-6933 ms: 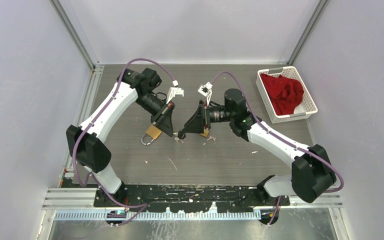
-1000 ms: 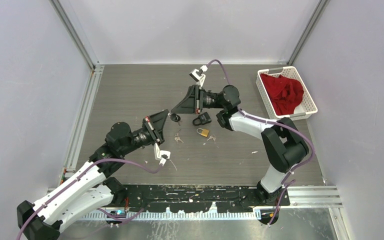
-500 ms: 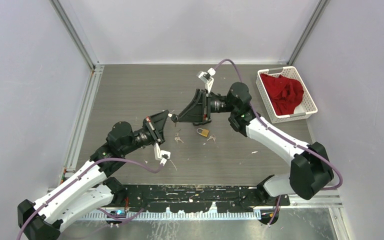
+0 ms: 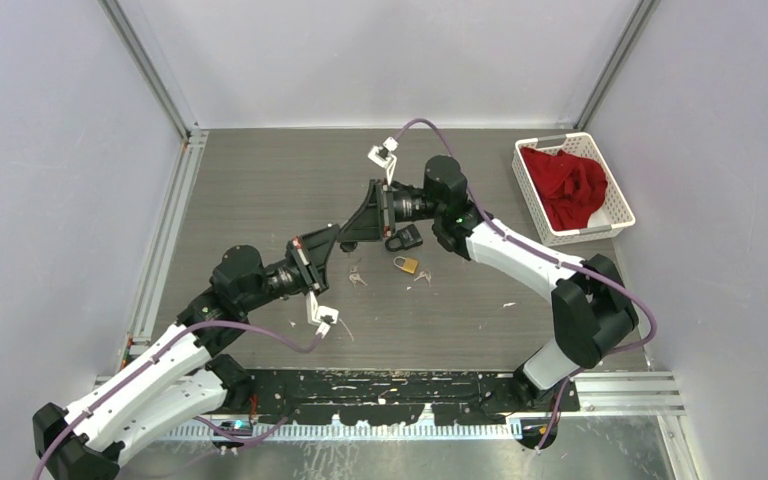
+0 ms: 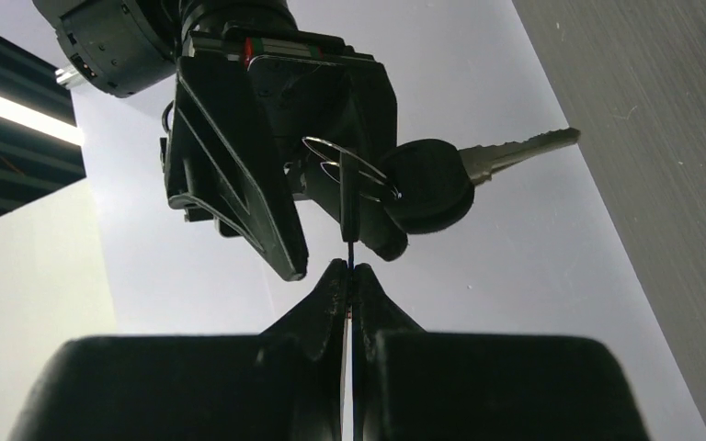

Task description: Unlock with the key

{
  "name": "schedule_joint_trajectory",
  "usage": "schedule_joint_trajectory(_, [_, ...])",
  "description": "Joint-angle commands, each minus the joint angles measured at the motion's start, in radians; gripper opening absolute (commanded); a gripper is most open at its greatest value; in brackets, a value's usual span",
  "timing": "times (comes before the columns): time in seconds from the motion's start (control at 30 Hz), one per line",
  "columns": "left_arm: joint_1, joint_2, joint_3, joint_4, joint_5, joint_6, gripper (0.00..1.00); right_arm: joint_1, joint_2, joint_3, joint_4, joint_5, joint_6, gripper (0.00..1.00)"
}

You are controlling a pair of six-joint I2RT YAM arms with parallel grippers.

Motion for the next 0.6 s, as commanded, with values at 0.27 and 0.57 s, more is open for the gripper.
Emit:
schedule_joint_trajectory(0.27, [-0.002, 0.004, 0.018, 0.07, -0.002, 0.035, 0.0, -0.004, -0.044, -0.162, 0.427, 0.014, 0.286, 0.35])
schedule_joint_trajectory(0.57, [-0.001, 0.024, 0.015, 0.102, -0.04, 0.051, 0.0, -0.021, -0.03, -0.235, 0.586, 0.091, 0.434, 0.43])
